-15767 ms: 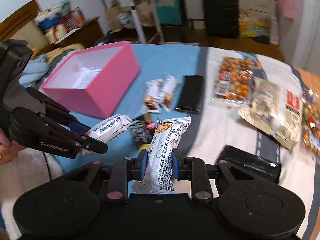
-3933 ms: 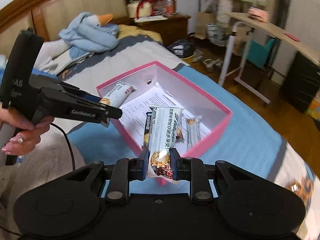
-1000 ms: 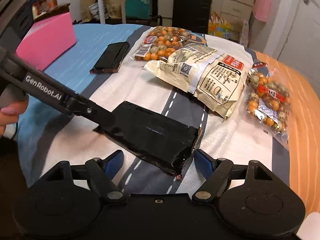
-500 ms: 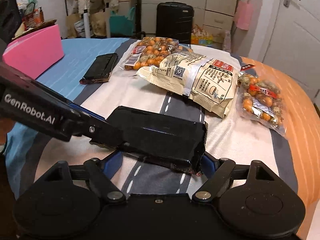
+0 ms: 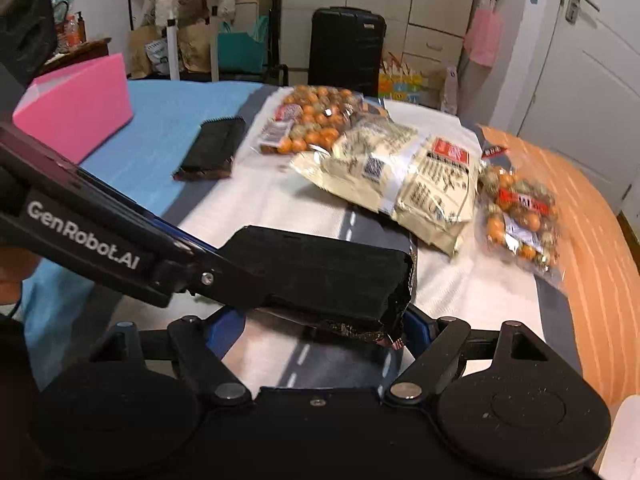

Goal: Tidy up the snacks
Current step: 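Grasp the black pouch with the left gripper while the right gripper pinches its other end, then carry the black pouch into the pink box with both grippers and release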

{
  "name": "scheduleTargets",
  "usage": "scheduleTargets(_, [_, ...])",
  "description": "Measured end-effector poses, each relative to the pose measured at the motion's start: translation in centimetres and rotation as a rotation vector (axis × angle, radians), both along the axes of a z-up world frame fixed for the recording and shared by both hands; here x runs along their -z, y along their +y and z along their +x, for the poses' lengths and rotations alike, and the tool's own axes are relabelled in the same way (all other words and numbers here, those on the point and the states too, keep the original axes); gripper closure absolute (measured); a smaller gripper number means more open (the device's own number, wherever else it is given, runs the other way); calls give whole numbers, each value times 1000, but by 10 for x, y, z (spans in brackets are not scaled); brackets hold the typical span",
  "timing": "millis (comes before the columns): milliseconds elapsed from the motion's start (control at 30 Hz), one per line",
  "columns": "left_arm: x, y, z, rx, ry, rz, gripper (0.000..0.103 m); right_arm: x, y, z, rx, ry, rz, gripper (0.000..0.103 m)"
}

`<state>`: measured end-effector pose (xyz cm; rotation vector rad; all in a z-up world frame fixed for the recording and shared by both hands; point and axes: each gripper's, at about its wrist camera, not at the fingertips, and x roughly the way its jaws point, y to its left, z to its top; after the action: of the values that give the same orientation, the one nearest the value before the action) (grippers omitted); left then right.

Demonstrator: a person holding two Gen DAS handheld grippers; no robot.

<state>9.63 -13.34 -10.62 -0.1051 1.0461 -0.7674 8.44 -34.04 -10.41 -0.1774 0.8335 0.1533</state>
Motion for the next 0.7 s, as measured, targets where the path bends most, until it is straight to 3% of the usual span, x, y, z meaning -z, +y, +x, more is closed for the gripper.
scheduleTargets(233, [-22, 14, -3, 3, -1, 10, 59, -21, 18, -2, -42, -6, -40, 20])
scheduleTargets(467, [-52, 37, -19, -28, 2, 4, 59, -43, 32, -9, -60, 7, -14, 22])
scheduleTargets(700, [-83, 58, -35, -40, -21, 35, 59, -68, 54, -22, -158, -59, -53, 22])
